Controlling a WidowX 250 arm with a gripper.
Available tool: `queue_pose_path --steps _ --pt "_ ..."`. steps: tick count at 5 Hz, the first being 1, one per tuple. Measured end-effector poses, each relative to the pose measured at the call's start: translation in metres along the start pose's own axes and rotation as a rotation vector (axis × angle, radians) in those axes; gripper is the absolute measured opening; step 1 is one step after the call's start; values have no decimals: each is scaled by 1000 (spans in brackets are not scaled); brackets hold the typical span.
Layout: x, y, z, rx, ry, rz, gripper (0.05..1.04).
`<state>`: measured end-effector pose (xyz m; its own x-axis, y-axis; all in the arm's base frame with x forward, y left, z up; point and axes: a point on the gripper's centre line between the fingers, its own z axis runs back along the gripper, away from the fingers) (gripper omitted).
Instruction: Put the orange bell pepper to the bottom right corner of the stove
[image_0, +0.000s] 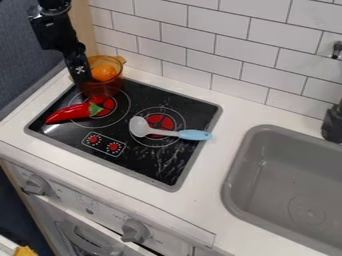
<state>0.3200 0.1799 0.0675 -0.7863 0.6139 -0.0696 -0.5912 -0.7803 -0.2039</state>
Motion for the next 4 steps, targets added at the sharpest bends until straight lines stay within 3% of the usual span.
queue_pose_path --steps 1,4 --pt "1 3 -10 27 -11 6 1001" --pt "-26 -26 -23 -55 -47 27 1001"
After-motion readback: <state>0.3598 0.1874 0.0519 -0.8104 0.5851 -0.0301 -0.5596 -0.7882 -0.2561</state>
